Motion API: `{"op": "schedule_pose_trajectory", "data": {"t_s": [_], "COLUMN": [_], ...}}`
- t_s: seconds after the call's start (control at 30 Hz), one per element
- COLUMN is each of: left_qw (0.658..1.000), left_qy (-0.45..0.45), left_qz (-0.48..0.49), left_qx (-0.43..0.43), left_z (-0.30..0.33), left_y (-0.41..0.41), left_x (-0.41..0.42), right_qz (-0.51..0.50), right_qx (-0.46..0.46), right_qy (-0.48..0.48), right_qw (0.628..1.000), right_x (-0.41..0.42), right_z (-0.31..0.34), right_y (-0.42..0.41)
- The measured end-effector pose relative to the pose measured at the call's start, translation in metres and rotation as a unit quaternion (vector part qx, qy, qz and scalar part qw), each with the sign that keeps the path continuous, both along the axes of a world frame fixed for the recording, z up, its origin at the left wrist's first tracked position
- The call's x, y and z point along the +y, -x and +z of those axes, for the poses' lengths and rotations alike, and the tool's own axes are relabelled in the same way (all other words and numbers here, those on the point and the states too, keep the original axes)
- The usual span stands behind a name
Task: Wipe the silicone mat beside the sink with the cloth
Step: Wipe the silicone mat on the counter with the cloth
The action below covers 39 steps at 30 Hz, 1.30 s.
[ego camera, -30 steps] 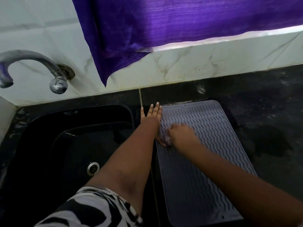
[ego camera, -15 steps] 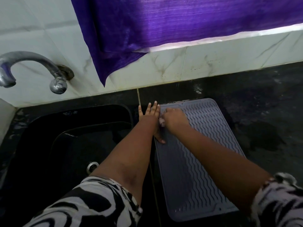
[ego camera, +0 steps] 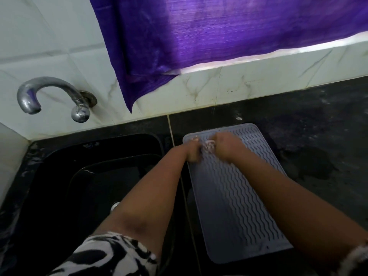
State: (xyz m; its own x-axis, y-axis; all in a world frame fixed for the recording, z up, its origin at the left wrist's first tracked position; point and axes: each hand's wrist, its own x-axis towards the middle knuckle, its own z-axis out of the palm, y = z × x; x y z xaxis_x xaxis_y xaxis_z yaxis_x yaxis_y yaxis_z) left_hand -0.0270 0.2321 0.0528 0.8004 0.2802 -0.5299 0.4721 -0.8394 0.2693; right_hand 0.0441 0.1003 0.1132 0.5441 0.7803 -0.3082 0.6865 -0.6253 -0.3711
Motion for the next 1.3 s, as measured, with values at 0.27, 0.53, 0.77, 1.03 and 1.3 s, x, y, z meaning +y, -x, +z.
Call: {"op": "schedule_pose_trajectory", "data": {"t_s": [0.27,0.53,0.77,1.03,1.3], "left_qw": [0.999,0.997,0.985,0.977,0.986], "left_qy": [-0.015,-0.074,-0.018,-0.059,-0.09], "left_qz": [0.042,0.037,0.134,0.168,0.112], "left_qx": [0.018,0.012,-0.103,-0.114,-0.082], "left_z": [-0.022,-0.034,-0.02,-0.044,-0.031], "left_y": [0.024,0.028,0.03,0.055,0.063], "left_x": [-0.014,-0.017,-0.046,-0.066,-0.071], "right_qz": [0.127,0.204,0.084,0.205,0.161], "right_qx": [-0.187,-0.059,-0.018,-0.138,0.083], "right_qy": [0.057,0.157,0.023,0.104,0.168], "right_qw": [0.972,0.965,0.996,0.963,0.969], "right_x": [-0.035,-0.146,-0.075,-0.116,-0.184], "right_z": [-0.069,-0.038,-0.029,-0.064,-0.009], "right_y": [0.053,0.119,0.056,0.1,0.129]}}
